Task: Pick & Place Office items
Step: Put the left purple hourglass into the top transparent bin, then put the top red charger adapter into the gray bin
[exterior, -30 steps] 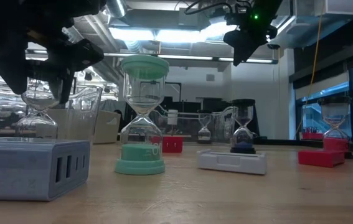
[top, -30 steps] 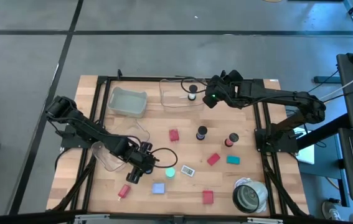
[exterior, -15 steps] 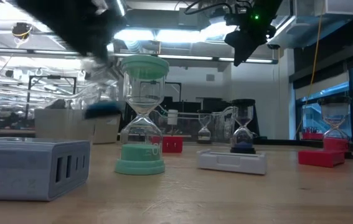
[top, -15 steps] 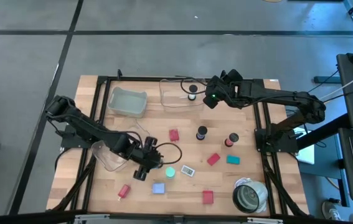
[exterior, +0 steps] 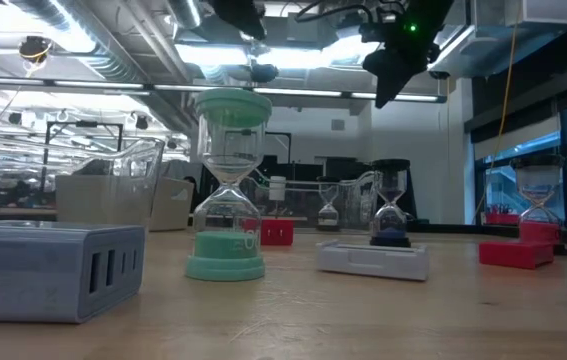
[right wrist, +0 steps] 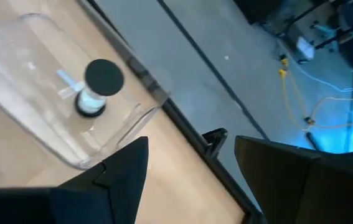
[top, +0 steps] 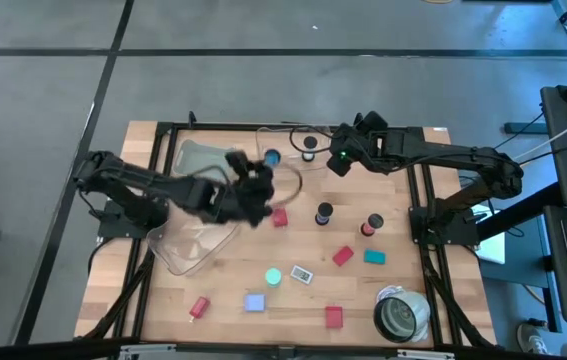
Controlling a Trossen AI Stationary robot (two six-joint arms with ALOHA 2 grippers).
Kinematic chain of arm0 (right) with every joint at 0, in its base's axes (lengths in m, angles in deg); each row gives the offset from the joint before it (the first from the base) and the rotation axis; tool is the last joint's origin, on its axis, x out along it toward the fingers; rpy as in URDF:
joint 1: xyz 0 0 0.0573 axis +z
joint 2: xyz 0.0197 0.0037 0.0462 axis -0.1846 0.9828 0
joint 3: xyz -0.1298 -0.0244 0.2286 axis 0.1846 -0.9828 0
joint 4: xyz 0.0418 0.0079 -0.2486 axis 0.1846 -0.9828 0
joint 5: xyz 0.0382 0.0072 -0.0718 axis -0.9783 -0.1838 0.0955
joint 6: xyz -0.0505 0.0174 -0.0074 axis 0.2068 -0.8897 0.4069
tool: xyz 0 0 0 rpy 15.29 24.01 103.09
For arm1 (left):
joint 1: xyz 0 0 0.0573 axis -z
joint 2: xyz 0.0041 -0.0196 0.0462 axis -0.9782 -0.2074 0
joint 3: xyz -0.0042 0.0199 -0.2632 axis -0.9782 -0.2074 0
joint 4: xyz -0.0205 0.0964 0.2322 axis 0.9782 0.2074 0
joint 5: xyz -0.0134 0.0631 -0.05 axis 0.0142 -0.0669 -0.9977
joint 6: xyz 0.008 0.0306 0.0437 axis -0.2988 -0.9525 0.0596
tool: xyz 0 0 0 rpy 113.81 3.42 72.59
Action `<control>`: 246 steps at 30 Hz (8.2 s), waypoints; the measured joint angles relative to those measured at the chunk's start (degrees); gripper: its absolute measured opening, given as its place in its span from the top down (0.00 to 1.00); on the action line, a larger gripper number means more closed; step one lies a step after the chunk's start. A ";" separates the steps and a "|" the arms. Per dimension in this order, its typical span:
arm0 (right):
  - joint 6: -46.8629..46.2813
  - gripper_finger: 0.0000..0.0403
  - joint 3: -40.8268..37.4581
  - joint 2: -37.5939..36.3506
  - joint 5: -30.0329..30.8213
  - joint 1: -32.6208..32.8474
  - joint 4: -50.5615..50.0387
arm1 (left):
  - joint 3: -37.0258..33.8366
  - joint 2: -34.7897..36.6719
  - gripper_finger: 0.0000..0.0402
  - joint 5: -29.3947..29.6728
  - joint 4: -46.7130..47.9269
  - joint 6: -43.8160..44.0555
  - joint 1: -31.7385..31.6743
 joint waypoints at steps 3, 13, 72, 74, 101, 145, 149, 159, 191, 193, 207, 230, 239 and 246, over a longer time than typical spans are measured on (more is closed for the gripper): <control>0.28 0.40 0.00 0.00 -2.57 -0.60 0.00 | 0.07 0.12 0.49 -12.67 -1.48 -0.82 -7.62; 0.33 0.40 0.00 0.00 -7.43 -3.49 -0.02 | -1.45 -5.97 0.49 -43.72 -6.83 1.55 -32.67; 1.86 0.40 0.00 0.00 -8.53 -9.18 0.20 | 0.21 -19.91 0.40 -43.15 -8.69 -2.48 -38.28; 2.11 0.40 0.00 0.00 -8.53 -9.18 0.20 | 1.48 -19.80 0.40 -43.01 -8.20 -2.48 -37.75; 1.20 0.40 0.00 0.00 -8.71 -8.94 -2.69 | 9.53 -19.58 0.40 -51.89 17.72 -33.22 -12.12; 1.66 0.40 0.00 0.00 -10.04 -9.16 -2.32 | -6.15 -17.77 0.40 -75.32 -8.76 -52.93 -20.66; 1.68 0.40 0.00 0.00 -10.03 -9.16 -2.34 | -6.15 -18.62 0.35 -75.63 -9.76 -51.78 -20.51; 1.60 0.40 0.00 0.00 -10.02 -9.18 -1.74 | -6.15 -19.30 0.21 -75.40 -7.80 -56.91 -19.71; 1.68 0.40 0.00 0.00 -10.03 -9.18 -1.70 | -5.66 -27.18 0.46 -64.89 -6.49 -71.54 -19.04; 1.91 0.40 0.00 0.00 -10.02 -9.18 -1.70 | -5.05 -27.20 0.46 -64.07 -5.95 -69.68 -18.99; 2.97 0.40 0.00 0.00 -10.03 -9.18 -1.70 | 5.06 -27.68 0.46 -54.81 7.43 -48.39 -18.94; 4.69 0.40 0.00 0.00 -10.04 -9.18 -1.74 | -8.67 8.12 0.46 -59.17 11.67 -16.54 -37.99; 5.07 0.40 0.00 0.00 -10.04 -9.20 -1.24 | -25.81 21.73 0.46 -41.83 4.94 7.71 -44.46; 5.99 0.40 0.00 0.00 -10.04 -9.18 0.22 | -33.23 21.56 0.46 -37.01 4.90 19.46 -48.76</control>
